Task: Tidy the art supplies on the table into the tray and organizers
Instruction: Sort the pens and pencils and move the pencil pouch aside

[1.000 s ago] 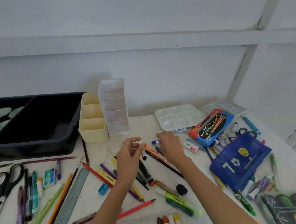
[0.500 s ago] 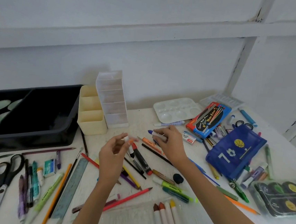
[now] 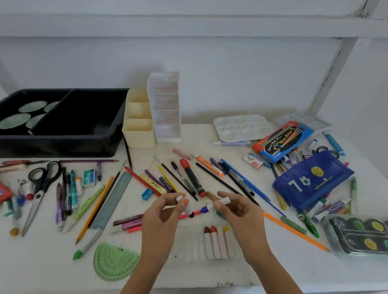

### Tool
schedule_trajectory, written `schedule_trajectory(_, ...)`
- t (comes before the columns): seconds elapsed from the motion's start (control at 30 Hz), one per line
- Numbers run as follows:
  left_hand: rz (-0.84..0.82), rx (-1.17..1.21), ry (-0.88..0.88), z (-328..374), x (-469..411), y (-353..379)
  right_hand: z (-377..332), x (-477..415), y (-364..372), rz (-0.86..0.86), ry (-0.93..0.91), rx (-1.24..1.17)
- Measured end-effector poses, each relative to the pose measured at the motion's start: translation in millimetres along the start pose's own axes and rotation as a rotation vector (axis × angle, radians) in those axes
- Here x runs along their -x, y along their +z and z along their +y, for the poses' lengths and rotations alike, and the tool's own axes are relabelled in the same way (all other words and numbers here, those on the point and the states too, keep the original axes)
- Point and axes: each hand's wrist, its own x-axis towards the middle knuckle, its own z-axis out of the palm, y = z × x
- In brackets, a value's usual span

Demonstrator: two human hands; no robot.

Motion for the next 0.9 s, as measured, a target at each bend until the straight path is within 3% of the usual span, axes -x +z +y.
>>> schedule_trajectory(0.2,0.076,-0.028,0.047,-1,34,-3,9,30,-5,-0.057,-0.082,0.029)
schedule_trajectory(0.5,0.143,-0.053,0.078,-8,57,-2,36,58,-4,-0.112,-0.381,0.382)
schedule_trajectory(0.67,0.139,-0.038,0.047,-12,61,0,57,54,-1,-0.17,-0.79,0.722)
schedule_trajectory(0.9,0.156,-0.04,0.028,-19,61,5,71,55,0,-0.147,-0.829,0.849)
